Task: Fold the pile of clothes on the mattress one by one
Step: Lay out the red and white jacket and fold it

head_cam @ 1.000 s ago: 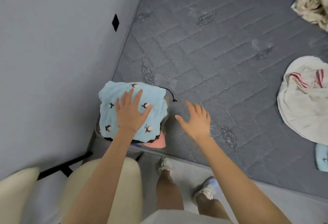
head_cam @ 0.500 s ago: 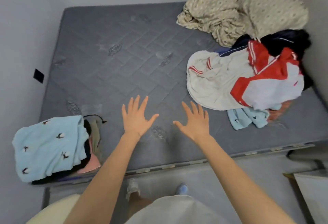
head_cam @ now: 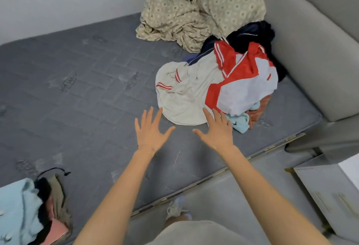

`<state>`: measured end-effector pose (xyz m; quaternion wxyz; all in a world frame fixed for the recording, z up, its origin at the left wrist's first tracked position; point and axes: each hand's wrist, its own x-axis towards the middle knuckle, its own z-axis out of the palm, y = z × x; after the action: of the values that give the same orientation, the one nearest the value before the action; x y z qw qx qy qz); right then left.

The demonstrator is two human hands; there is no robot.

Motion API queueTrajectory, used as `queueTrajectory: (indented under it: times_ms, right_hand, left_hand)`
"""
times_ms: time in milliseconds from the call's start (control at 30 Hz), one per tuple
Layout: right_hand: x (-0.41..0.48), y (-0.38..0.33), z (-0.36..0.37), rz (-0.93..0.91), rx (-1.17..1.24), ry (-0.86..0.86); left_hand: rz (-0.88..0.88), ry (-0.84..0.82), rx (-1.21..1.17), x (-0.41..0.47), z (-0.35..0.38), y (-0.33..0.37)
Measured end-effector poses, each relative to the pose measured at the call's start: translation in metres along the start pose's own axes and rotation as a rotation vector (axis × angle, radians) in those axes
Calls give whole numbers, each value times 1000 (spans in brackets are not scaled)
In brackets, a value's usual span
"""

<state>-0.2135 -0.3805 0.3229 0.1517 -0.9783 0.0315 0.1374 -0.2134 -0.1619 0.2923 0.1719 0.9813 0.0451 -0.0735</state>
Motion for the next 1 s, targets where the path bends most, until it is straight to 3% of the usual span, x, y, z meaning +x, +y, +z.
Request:
queueTrajectory:
  times_ms: [233,433,700,1000]
  right_hand:
    - [58,82,-25,86,50,59]
    - [142,171,-36,33,-12,27]
    - [280,271,-45,-92,-86,-113]
    - [374,299,-12,-251,-148,-212]
  left_hand:
    - [80,-68,45,78,36,78]
    - [5,-137,14,146,101,160]
    - [-269,-166,-122,227,189,256]
    - [-522,-227,-238,255,256,262]
